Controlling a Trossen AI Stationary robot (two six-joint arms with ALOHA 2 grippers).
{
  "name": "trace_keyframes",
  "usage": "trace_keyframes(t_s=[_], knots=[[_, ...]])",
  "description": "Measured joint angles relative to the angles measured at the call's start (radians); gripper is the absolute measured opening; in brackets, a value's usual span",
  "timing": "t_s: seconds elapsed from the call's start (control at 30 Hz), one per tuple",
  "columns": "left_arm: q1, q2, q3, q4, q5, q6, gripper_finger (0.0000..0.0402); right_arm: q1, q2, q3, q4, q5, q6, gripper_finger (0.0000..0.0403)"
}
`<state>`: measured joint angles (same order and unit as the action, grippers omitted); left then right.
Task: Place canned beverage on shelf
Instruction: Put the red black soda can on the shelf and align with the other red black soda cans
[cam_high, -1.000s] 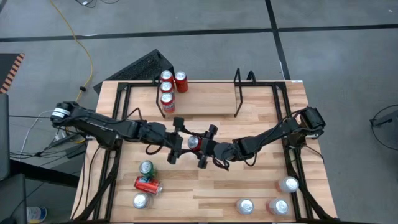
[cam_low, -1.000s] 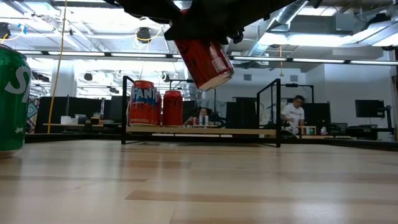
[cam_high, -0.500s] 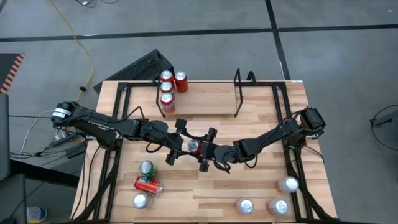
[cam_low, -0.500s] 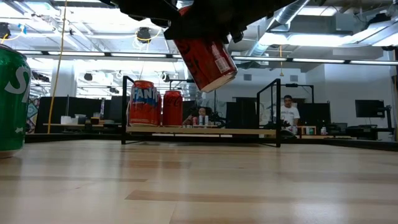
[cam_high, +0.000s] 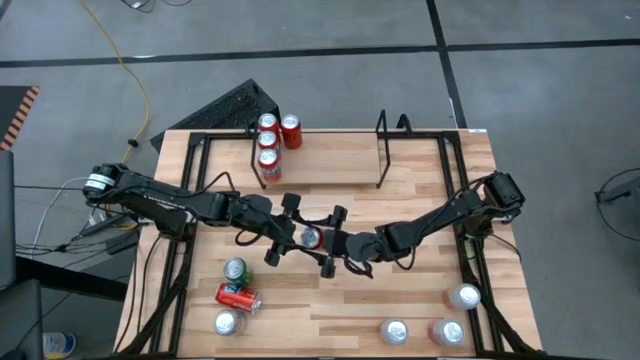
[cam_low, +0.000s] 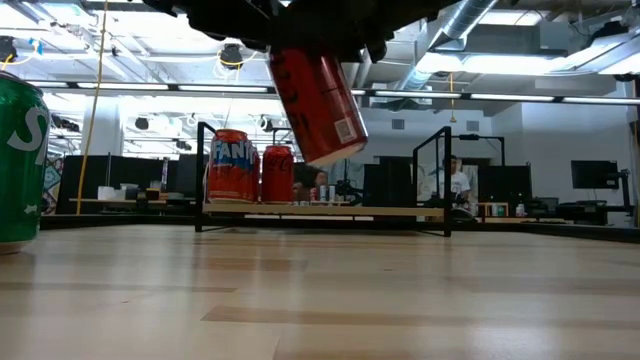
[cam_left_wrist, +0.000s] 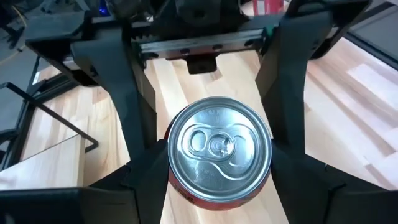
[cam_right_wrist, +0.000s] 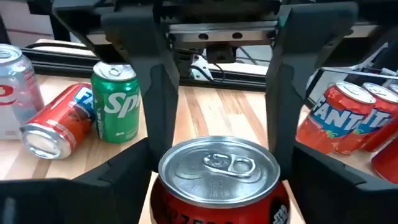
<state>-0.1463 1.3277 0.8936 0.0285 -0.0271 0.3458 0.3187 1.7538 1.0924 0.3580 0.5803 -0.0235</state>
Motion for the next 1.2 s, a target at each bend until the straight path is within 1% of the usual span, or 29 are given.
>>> trace_keyframes(t_s=[0.17, 0.3, 0.47, 0.53, 0.67, 0.77, 0.87, 1.03, 1.2], knots=[[0.000, -0.001, 0.000, -0.012, -0.004, -0.010, 0.0225, 0.004, 0.001, -0.001, -0.051, -0.037, 0.021, 0.0329], [-0.001, -0.007, 0.000, -0.092, 0.006, -0.013, 0.0225, 0.017, 0.000, -0.002, -0.128, -0.035, 0.071, 0.0330], [0.000, -0.035, 0.000, -0.199, 0.043, 0.053, 0.0225, 0.038, 0.000, -0.002, -0.272, -0.040, 0.203, 0.0330], [0.000, -0.051, 0.000, -0.224, 0.075, 0.089, 0.0225, 0.045, 0.000, -0.003, -0.295, -0.072, 0.244, 0.0330], [-0.009, -0.083, 0.000, -0.259, 0.226, 0.171, 0.0225, 0.065, 0.000, -0.003, -0.283, -0.157, 0.263, 0.0330], [-0.024, -0.098, 0.001, -0.265, 0.324, 0.189, 0.0225, 0.084, 0.000, -0.003, -0.275, -0.169, 0.262, 0.0330], [-0.034, -0.100, 0.010, -0.254, 0.452, 0.154, 0.0225, 0.096, 0.000, -0.003, -0.247, -0.172, 0.262, 0.0330], [-0.046, -0.101, 0.071, -0.212, 0.634, 0.101, 0.0225, 0.100, 0.000, -0.003, -0.210, -0.190, 0.262, 0.0330], [-0.049, -0.101, 0.138, -0.163, 0.909, 0.075, 0.0225, 0.100, 0.000, -0.003, -0.208, -0.190, 0.262, 0.0331]])
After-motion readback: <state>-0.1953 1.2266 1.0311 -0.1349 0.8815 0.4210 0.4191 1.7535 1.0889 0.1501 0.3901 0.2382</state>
